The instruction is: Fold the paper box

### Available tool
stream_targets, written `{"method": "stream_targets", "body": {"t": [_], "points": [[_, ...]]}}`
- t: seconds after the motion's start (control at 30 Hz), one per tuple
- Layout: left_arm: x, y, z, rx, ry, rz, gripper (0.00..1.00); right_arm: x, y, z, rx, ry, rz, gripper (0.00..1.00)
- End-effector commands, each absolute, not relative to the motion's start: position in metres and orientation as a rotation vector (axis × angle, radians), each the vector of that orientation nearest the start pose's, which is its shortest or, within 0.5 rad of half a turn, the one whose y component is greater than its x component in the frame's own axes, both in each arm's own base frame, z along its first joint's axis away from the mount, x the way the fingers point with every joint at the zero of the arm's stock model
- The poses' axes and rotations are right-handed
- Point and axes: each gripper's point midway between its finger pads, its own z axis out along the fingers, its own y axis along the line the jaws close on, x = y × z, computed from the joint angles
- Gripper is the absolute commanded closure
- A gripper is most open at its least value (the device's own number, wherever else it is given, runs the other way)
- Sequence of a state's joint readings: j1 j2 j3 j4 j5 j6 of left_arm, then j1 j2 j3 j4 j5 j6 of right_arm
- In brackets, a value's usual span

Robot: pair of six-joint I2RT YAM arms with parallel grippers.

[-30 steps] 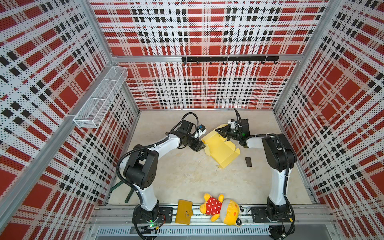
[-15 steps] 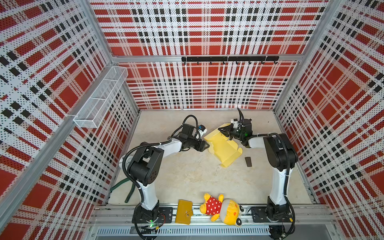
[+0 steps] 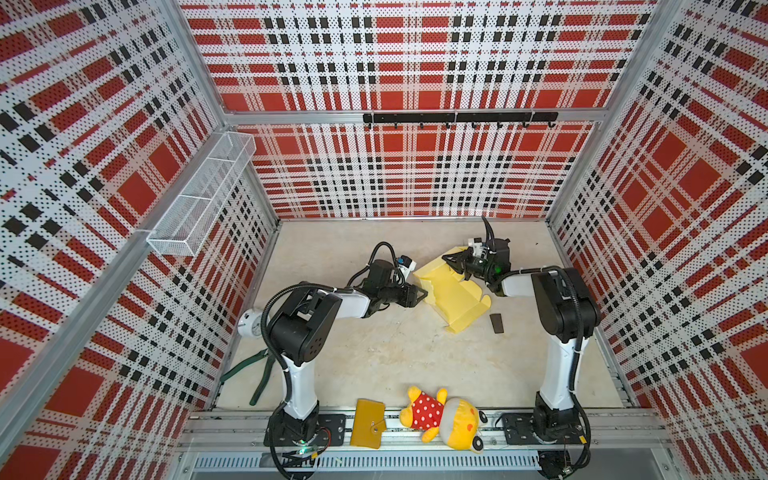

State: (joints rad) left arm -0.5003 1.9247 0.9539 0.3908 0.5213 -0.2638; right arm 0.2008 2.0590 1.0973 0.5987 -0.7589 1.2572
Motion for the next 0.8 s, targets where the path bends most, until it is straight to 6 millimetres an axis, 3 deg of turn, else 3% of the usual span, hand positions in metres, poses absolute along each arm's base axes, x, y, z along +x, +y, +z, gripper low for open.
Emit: {"method": "stream_targets", "body": {"t": [0.0, 0.5, 0.6, 0.77], "points": [[0.407, -0.31, 0.09, 0.441, 2.059, -1.01, 0.42, 0.469, 0.223, 0.098, 0.578, 2.224, 1.615, 1.0], [0.41, -0.316, 0.101, 0.344, 2.016, -1.085, 0.32, 0.47, 0.222, 0.095, 0.608, 2.238, 1.594, 0.99], [0.407, -0.315, 0.097, 0.346, 2.018, -1.089, 0.3, 0.469, 0.22, 0.088, 0.638, 2.29, 1.559, 0.99], [0.402, -0.319, 0.089, 0.354, 2.034, -1.081, 0.34, 0.47, 0.22, 0.096, 0.618, 2.282, 1.553, 0.99]]}}
